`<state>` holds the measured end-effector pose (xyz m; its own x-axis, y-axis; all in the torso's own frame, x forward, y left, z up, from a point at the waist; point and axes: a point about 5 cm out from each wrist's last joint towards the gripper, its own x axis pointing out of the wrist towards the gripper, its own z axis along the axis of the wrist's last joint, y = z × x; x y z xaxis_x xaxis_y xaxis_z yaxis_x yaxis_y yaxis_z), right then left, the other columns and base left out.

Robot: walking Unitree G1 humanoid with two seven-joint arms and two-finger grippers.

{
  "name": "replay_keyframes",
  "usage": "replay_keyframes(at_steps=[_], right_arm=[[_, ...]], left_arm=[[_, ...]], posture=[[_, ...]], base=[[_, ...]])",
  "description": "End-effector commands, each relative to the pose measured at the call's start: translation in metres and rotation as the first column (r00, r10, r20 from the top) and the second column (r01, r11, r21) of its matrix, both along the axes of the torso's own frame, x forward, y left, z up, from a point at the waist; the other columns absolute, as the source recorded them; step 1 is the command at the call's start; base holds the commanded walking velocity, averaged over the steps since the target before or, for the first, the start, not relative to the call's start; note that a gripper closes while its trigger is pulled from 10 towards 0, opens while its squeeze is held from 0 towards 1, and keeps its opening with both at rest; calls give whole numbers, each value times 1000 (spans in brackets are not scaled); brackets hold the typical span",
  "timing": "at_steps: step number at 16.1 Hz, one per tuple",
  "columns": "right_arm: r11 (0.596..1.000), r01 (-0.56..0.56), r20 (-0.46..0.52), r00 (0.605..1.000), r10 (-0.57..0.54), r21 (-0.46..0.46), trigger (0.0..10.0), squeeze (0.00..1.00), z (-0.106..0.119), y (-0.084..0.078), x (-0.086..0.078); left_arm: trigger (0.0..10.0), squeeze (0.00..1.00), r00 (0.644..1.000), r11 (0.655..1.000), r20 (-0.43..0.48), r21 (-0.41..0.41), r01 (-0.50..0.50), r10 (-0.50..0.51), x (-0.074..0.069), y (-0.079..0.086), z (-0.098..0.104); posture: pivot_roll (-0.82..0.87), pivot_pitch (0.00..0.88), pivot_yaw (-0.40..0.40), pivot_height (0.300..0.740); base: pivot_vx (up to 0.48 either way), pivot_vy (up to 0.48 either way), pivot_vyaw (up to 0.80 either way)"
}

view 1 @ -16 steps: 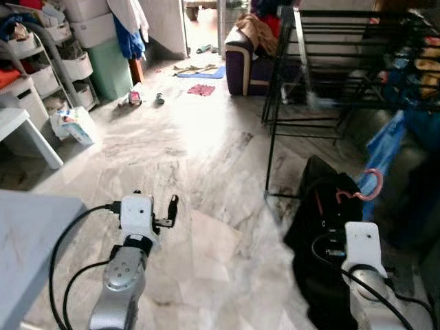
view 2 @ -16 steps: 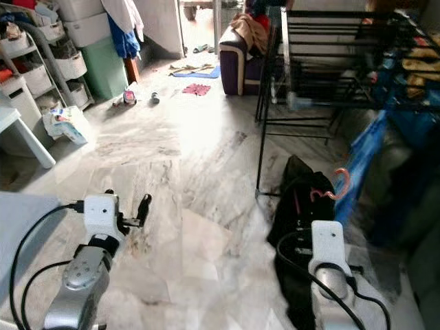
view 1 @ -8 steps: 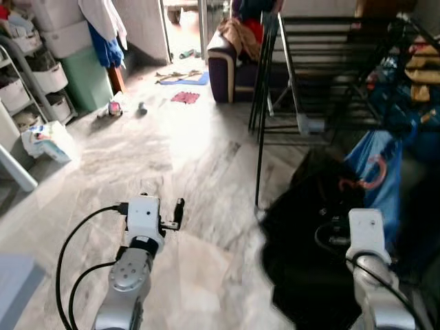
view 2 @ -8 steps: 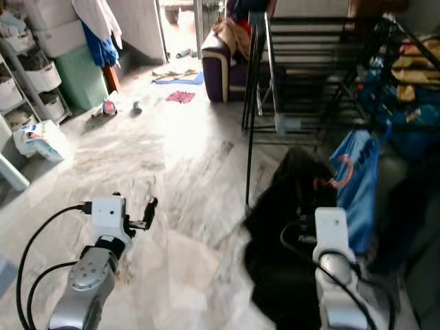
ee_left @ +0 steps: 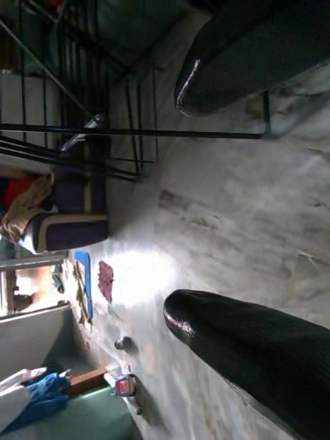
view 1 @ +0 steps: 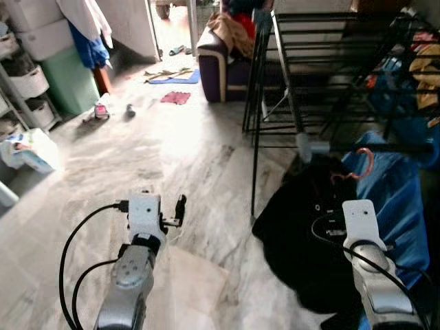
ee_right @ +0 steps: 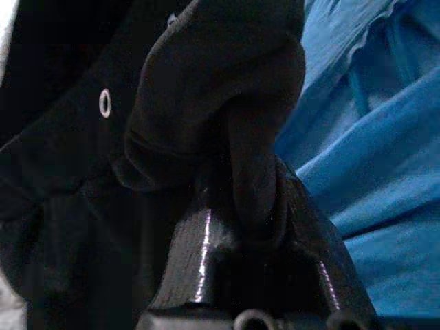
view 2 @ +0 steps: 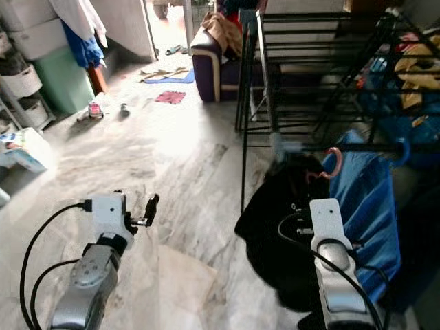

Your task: Hang hanger

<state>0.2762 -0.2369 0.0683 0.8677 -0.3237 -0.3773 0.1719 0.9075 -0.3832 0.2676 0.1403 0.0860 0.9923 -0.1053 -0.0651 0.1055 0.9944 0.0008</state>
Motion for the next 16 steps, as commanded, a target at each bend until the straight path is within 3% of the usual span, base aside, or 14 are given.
replay_keyframes(at_steps=[1, 6, 12, 16], right_arm=[[1000, -20, 45, 999, 21, -11, 10000, 0, 12, 5, 12], [996, -88, 18, 996, 88, 0, 10000, 0, 18, 8, 33], [998, -37, -14, 999, 37, 46, 10000, 0, 25, -2, 59], [989, -123, -88, 988, 130, 84, 10000, 0, 17, 10, 71]], left_arm=[[10000, 0, 999, 999, -19, 13, -31, 31, -4, 11, -4], [10000, 0, 999, 999, -23, 8, -38, 38, -3, 10, -3], [10000, 0, 998, 1000, -45, 3, -31, 31, -11, 13, -5], [10000, 0, 998, 1000, -61, -13, -17, 16, -14, 10, -6]], posture=[[-53, 0, 11, 740], [-47, 0, 10, 740], [-13, 0, -13, 740], [-3, 0, -32, 740]], base=[[0, 0, 0], [0, 0, 0], [0, 0, 0], [0, 0, 0]])
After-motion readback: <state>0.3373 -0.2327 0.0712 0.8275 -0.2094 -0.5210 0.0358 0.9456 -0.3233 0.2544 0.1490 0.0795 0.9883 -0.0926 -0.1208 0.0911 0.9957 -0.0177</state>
